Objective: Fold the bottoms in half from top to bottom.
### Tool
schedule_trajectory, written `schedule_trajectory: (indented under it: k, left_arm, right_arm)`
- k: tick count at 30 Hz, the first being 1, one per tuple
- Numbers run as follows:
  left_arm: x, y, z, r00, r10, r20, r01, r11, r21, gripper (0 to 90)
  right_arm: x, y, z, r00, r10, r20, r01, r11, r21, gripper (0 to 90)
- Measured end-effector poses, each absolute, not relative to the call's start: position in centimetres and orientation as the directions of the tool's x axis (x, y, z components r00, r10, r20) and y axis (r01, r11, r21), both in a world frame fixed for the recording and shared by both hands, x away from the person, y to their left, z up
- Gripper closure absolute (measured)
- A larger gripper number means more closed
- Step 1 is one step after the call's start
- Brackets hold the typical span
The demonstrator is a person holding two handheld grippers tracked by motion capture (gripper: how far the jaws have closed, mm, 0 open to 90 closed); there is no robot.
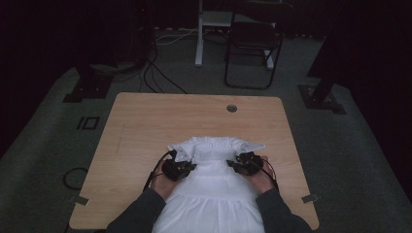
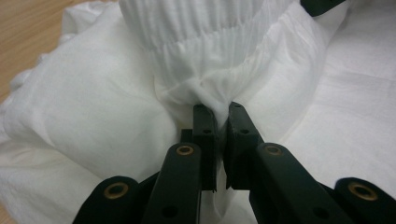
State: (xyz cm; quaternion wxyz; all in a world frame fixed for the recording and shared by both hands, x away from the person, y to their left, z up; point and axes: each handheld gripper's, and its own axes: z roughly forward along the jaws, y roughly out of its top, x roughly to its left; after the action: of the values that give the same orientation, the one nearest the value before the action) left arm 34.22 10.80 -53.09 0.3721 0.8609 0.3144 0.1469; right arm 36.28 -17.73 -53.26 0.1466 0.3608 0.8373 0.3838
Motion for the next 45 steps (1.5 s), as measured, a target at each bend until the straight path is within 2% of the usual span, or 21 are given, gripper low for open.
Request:
schedule_trajectory:
  k: [1,2,3,8,11,12,13,14,15,22,31,38,42,45]
  left_arm:
    - [34.3,10.9,-53.1,0.759,0.650,0.026,0.429,-0.530,0.732,84.7]
    - [34.3,10.9,-53.1,0.759,0.650,0.026,0.429,-0.530,0.732,84.7]
    - [34.5,10.9,-53.2,0.758,0.651,0.027,0.431,-0.532,0.729,84.6]
    - [34.7,10.8,-53.5,0.755,0.655,0.033,0.435,-0.537,0.723,84.4]
    - [35.3,10.7,-53.9,0.753,0.657,0.031,0.446,-0.545,0.710,84.0]
    - [35.3,10.7,-53.9,0.753,0.657,0.031,0.446,-0.545,0.710,84.0]
    - [35.7,10.7,-54.2,0.752,0.658,0.023,0.456,-0.546,0.703,83.9]
    - [35.7,10.7,-54.2,0.752,0.658,0.023,0.456,-0.546,0.703,84.0]
    - [36.4,10.4,-54.3,0.752,0.659,0.030,0.460,-0.556,0.693,84.0]
    - [39.6,9.9,-53.9,0.735,0.677,0.044,0.482,-0.567,0.668,84.1]
    - [47.5,9.4,-53.0,0.686,0.722,0.090,0.528,-0.579,0.622,84.0]
    - [50.1,8.9,-52.5,0.633,0.769,0.096,0.578,-0.551,0.602,84.5]
    - [49.2,10.0,-51.7,0.662,0.749,0.038,0.542,-0.513,0.666,85.2]
    - [47.2,11.0,-47.9,0.693,0.720,0.013,0.454,-0.451,0.769,85.4]
  right_arm:
    - [36.6,-17.5,-53.3,-0.697,0.717,-0.003,0.465,0.455,0.759,46.6]
    - [36.6,-17.5,-53.3,-0.697,0.717,-0.003,0.465,0.455,0.759,46.6]
    - [37.1,-17.3,-53.5,-0.676,0.737,-0.021,0.482,0.464,0.743,35.5]
    - [38.1,-17.4,-53.9,-0.674,0.738,0.010,0.492,0.439,0.752,29.3]
    - [38.9,-17.6,-54.4,-0.739,0.666,0.105,0.499,0.437,0.748,54.2]
    - [39.1,-17.6,-54.6,-0.749,0.651,0.124,0.504,0.437,0.745,65.2]
    - [39.2,-17.6,-54.7,-0.748,0.649,0.140,0.514,0.433,0.740,72.4]
    - [39.2,-17.6,-54.7,-0.748,0.649,0.140,0.514,0.433,0.740,72.4]
    - [39.6,-17.6,-54.9,-0.735,0.660,0.156,0.532,0.419,0.735,78.3]
    - [42.5,-16.8,-55.0,-0.679,0.726,0.111,0.560,0.414,0.717,79.0]
    - [48.9,-14.8,-54.2,-0.599,0.799,0.044,0.606,0.416,0.678,78.3]
    - [51.4,-13.6,-53.5,-0.550,0.835,-0.001,0.611,0.403,0.681,77.7]
    - [50.9,-14.4,-52.9,-0.572,0.820,0.025,0.583,0.384,0.716,77.8]
    - [49.4,-16.2,-50.5,-0.603,0.795,0.063,0.530,0.341,0.776,78.4]
